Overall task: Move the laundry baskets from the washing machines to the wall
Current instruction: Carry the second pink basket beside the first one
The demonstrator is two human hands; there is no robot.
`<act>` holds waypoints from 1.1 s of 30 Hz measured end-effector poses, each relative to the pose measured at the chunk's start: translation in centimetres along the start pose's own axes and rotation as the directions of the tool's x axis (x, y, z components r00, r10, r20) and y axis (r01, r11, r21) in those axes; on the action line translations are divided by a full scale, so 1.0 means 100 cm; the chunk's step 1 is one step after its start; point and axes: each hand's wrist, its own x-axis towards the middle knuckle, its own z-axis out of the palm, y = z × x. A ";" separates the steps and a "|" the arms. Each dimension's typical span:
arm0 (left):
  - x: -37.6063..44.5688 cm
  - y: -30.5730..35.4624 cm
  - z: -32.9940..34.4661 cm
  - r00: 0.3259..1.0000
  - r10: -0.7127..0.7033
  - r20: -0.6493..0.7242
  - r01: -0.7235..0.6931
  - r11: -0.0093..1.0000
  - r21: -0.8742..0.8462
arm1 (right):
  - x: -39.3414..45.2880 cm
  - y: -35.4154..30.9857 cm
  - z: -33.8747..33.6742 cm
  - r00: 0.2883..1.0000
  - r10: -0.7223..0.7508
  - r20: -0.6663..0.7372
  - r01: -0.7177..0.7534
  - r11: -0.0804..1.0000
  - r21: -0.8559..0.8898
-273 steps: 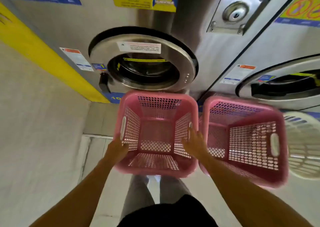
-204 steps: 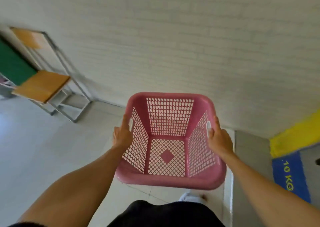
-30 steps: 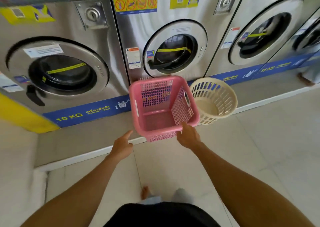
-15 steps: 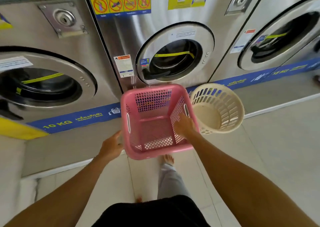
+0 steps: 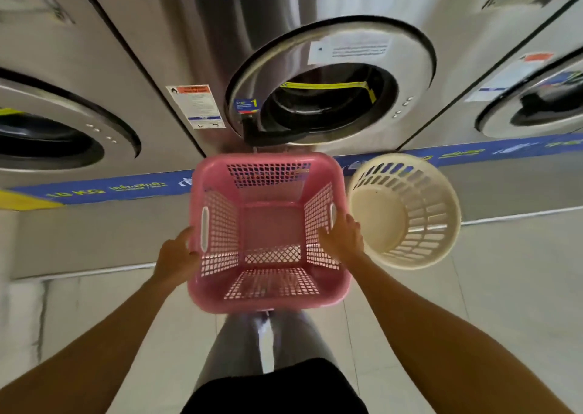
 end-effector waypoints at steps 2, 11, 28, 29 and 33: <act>0.010 0.007 0.006 0.998 0.024 -0.061 -0.022 0.999 0.032 | 0.013 0.001 0.008 1.000 -0.006 -0.025 0.006 1.000 -0.010; 0.059 0.009 0.059 0.984 0.045 -0.172 -0.051 0.998 -0.028 | 0.053 0.023 0.052 0.988 -0.064 -0.143 0.052 0.995 -0.085; -0.029 -0.037 -0.014 0.933 -0.176 -0.315 0.176 0.984 -0.029 | 0.003 -0.030 0.013 0.929 -0.342 -0.142 0.335 0.939 -0.073; -0.040 -0.042 -0.018 0.924 -0.198 -0.327 0.197 0.980 -0.038 | -0.002 -0.036 0.012 0.925 -0.358 -0.124 0.354 0.934 -0.054; -0.085 -0.071 -0.035 0.888 -0.276 -0.367 0.263 0.961 -0.086 | -0.023 -0.072 0.014 0.878 -0.477 -0.049 0.466 0.873 -0.144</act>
